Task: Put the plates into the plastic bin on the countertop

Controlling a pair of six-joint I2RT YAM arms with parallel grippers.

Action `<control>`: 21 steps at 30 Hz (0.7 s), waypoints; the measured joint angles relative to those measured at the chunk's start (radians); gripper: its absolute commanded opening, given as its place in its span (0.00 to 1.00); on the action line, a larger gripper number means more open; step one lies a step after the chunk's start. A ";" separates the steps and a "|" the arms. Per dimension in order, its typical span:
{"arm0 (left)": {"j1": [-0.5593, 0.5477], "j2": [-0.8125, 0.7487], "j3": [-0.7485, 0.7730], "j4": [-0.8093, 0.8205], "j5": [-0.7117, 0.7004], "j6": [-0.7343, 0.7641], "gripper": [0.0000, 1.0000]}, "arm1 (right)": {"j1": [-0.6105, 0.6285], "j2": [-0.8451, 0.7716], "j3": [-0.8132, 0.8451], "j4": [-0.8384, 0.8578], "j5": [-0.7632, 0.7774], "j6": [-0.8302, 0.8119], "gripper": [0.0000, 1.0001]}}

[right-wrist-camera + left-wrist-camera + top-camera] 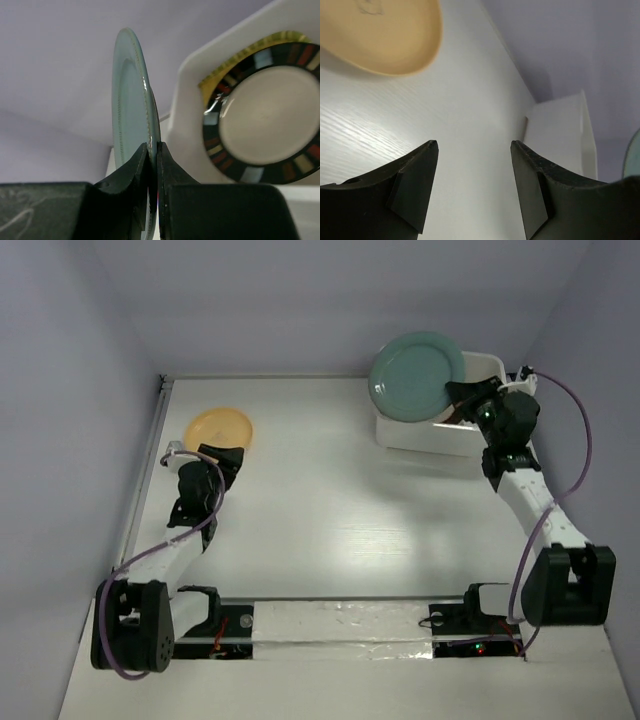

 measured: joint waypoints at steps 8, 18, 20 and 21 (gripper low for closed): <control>0.116 0.174 0.000 -0.007 -0.084 -0.033 0.61 | -0.185 0.240 0.079 -0.036 -0.109 0.039 0.00; 0.149 0.289 0.104 -0.072 -0.207 -0.079 0.73 | -0.250 0.362 0.125 -0.045 -0.098 0.089 0.00; 0.149 0.322 0.148 -0.078 -0.219 -0.079 0.72 | -0.250 0.385 0.136 -0.046 -0.095 0.088 0.07; 0.150 0.353 0.185 -0.088 -0.227 -0.079 0.72 | -0.250 0.393 0.138 -0.046 -0.092 0.086 0.11</control>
